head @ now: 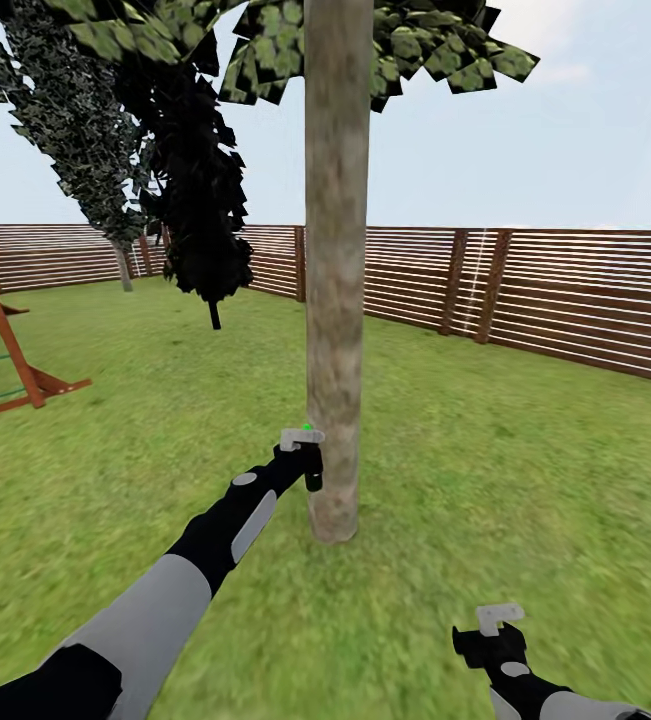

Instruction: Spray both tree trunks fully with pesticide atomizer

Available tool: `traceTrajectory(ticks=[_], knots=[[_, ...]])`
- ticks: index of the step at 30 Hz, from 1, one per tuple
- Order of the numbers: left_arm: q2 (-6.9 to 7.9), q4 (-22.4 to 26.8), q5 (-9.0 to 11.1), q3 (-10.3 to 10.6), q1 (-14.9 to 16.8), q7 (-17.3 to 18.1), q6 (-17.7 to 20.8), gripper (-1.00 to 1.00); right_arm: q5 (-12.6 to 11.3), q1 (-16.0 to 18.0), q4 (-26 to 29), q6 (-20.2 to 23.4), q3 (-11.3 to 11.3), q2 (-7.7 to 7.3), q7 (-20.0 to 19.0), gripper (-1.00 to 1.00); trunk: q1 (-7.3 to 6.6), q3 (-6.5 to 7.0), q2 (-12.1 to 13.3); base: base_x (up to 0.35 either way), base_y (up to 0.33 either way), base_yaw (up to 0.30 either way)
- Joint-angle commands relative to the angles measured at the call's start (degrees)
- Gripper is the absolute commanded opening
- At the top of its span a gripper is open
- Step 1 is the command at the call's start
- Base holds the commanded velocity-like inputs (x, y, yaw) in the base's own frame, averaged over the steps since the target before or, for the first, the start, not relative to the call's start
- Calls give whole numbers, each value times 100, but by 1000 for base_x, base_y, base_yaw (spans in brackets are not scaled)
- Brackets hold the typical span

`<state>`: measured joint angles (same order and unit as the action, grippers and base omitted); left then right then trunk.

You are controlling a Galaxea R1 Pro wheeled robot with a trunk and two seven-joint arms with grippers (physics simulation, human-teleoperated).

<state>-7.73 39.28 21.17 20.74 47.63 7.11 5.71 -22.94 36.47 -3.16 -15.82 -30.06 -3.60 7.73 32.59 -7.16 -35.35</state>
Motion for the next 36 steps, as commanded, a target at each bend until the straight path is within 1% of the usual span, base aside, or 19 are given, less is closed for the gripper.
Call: traceTrajectory(ticks=[1, 36], knots=[[0, 1, 1, 0, 0, 0, 0, -100, 0, 0, 0, 0, 0, 0, 0, 100, 0, 0, 0, 135, 0, 0], [-9, -8, 1, 9, 0, 7, 0, -100, 0, 0, 0, 0, 0, -1, 0, 100, 0, 0, 0, 142, 0, 0]])
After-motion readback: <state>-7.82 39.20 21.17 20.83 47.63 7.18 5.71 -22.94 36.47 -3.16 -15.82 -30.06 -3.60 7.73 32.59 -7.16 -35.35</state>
